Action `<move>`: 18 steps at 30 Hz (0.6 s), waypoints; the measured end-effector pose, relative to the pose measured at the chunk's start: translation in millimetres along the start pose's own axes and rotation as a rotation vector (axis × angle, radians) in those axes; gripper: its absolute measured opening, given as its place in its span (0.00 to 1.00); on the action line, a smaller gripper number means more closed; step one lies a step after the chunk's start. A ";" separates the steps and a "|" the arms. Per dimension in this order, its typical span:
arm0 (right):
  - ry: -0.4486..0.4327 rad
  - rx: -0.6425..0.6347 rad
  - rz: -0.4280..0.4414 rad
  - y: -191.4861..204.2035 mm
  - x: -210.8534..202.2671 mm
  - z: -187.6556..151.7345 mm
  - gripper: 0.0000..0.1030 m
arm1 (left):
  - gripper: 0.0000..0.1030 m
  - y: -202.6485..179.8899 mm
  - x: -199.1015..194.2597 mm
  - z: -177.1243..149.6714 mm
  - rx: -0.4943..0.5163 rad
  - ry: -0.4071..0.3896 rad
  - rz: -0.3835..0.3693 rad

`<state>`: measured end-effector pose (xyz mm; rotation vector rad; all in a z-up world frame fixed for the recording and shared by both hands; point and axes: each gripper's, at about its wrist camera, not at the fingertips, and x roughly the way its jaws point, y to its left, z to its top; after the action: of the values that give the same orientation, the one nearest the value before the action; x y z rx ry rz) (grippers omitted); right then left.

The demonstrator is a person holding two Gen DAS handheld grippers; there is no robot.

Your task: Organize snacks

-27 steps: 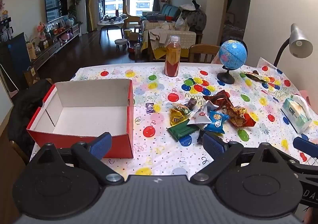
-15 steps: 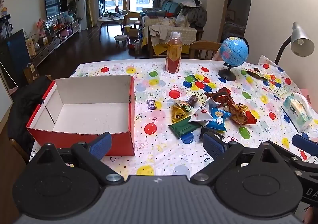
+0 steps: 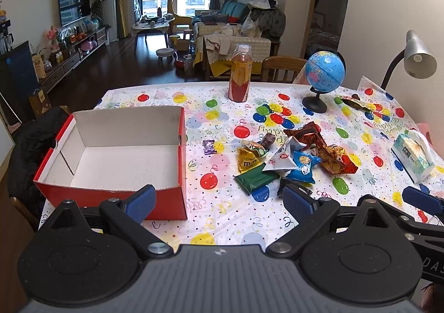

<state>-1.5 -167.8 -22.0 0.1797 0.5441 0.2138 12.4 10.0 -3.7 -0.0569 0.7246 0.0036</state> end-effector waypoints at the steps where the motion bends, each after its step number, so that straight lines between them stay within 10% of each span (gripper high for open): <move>1: -0.005 -0.001 -0.004 0.5 -0.3 0.2 0.93 | 0.96 0.0 -0.3 0.7 0.001 -0.002 -0.001; 18: -0.068 0.014 -0.021 6.2 3.2 10.7 0.90 | 0.96 7.7 -1.5 8.6 0.004 -0.013 -0.033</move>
<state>5.9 -162.2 -13.1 0.1941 0.4796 0.1826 16.8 18.2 3.3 -0.0655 0.7104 -0.0292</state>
